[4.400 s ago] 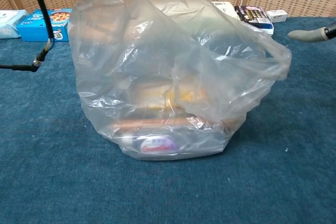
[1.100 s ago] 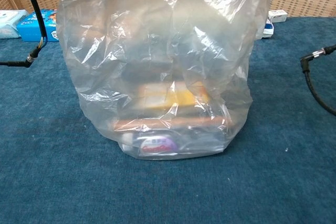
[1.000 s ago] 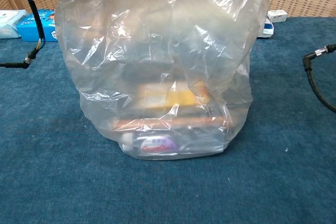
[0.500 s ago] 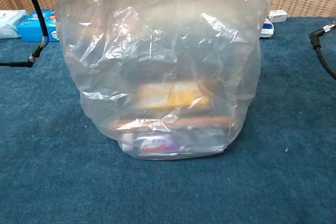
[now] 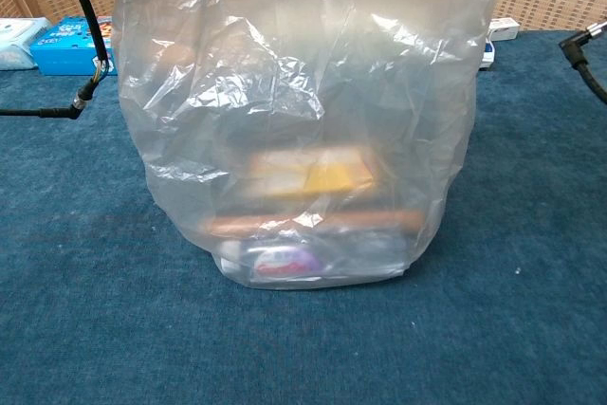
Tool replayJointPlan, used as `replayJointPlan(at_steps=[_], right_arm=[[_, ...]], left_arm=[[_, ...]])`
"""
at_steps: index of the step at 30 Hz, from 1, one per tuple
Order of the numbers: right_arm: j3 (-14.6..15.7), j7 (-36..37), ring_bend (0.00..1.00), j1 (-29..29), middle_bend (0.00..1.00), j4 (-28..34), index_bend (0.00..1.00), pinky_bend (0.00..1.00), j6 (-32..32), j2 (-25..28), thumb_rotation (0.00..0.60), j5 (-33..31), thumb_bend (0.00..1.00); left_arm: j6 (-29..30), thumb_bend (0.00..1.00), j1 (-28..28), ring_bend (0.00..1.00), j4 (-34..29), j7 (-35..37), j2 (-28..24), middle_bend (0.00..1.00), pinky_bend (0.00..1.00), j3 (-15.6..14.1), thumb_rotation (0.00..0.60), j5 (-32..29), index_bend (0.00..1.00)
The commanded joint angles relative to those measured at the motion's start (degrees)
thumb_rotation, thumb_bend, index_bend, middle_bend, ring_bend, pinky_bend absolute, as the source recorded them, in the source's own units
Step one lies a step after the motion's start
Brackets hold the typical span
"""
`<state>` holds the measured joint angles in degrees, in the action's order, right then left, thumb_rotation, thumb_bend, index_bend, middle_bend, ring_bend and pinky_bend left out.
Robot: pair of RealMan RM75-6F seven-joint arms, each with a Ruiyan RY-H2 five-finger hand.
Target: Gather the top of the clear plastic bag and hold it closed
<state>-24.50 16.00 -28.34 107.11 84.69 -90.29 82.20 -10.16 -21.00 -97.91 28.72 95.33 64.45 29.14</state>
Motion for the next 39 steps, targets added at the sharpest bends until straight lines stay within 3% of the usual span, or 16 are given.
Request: replayJointPlan(at_steps=[1,13,21,29,36,39], right_arm=[[-0.6,-0.5,0.16,-0.6,0.26,0.4,0.35,0.12,-0.7,0.6,0.6,-0.4,0.14],[-1.2,-3.7,0.13,-2.2,0.23,1.9,0.3,0.1,-1.9,1.5,0.6,-1.1,0.14],[-2.5,-4.8,0.12,-3.5,0.23,2.7,0.3,0.1,-3.0,2.4,0.6,-2.7,0.14],[-3.9,-5.1,0.12,-5.6,0.23,2.1,0.3,0.1,-5.0,2.3,0.6,-5.2,0.14],[-3.4,-5.5,0.12,-5.8,0.23,2.3,0.3,0.1,-4.6,2.2,0.6,-5.4,0.14],[-3.4,-5.4,0.12,-5.8,0.23,2.5,0.3,0.1,-4.4,2.3,0.6,-5.5,0.14]], left_arm=[[0.2,0.47,-0.2,0.64,-0.1,0.0,-0.2,0.7,0.52,-0.1,0.188,0.3,0.67],[-0.2,0.47,-1.5,0.6,-0.3,-1.8,-0.7,0.65,0.48,-1.0,0.19,2.6,0.62],[-0.1,0.41,-2.2,0.59,-0.5,-3.6,-1.8,0.63,0.47,-2.0,0.178,4.8,0.58],[-3.7,0.25,-2.4,0.56,0.6,-5.5,-1.5,0.59,0.47,-1.5,0.002,5.0,0.52],[-4.8,0.23,-2.5,0.56,2.2,-6.2,-1.3,0.58,0.47,-1.9,0.0,4.1,0.49],[-4.9,0.23,-3.0,0.54,2.7,-6.7,-1.8,0.56,0.47,-2.4,0.0,4.3,0.44]])
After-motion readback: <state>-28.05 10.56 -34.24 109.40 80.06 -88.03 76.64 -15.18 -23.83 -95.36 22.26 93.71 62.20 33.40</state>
